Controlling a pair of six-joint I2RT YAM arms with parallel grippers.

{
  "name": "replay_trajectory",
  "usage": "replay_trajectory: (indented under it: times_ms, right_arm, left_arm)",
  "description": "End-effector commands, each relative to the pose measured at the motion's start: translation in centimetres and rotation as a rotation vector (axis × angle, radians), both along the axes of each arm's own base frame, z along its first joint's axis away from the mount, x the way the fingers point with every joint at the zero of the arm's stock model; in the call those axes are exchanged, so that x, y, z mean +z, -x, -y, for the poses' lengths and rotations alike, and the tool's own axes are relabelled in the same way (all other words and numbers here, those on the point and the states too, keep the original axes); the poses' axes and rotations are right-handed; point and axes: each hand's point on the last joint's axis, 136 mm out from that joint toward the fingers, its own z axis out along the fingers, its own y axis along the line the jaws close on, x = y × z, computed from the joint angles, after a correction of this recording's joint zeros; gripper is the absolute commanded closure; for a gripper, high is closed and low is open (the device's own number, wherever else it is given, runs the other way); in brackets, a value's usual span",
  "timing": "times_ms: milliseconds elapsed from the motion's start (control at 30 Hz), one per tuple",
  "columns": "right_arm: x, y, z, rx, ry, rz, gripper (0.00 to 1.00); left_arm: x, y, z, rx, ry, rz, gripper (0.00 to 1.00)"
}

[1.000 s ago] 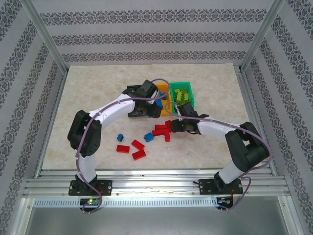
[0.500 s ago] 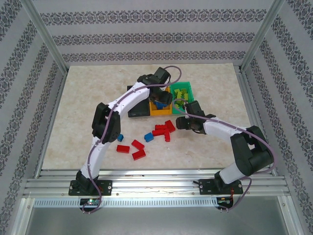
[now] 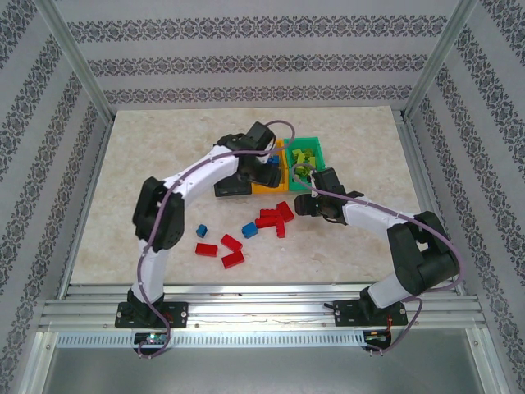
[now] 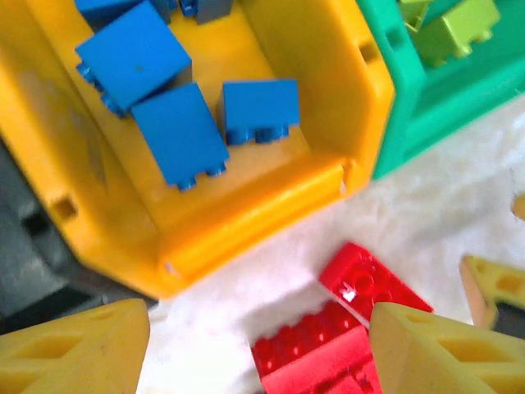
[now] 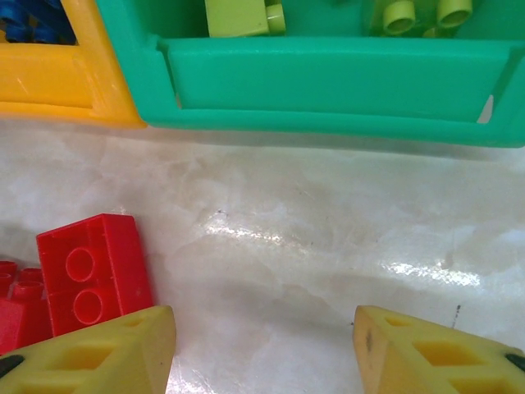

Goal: Sort the legos into containers by color
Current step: Place the lego in the container, then pick up the lego from the middle-left of the table.

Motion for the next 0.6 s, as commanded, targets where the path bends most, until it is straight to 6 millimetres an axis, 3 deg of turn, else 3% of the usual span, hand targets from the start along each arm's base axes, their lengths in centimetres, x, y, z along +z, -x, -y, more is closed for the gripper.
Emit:
replay_trajectory:
  times_ms: [0, 167, 333, 567]
  right_arm:
    - [0.1, 0.1, -0.1, -0.008, -0.027, -0.001, 0.40]
    - [-0.2, 0.0, -0.1, -0.009, -0.026, -0.004, 0.40]
    - [-0.4, 0.0, -0.3, -0.008, -0.036, 0.001, 0.40]
    - [-0.7, -0.2, -0.5, -0.003, -0.042, -0.007, 0.40]
  left_arm:
    - [2.5, 2.1, 0.8, -0.036, 0.103, 0.067, 0.29]
    - [0.2, 7.1, -0.8, -0.064, 0.141, 0.028, 0.30]
    - [-1.7, 10.5, -1.2, -0.158, 0.153, -0.006, 0.30]
    - [-3.8, 11.7, -2.6, -0.247, 0.043, -0.002, 0.30]
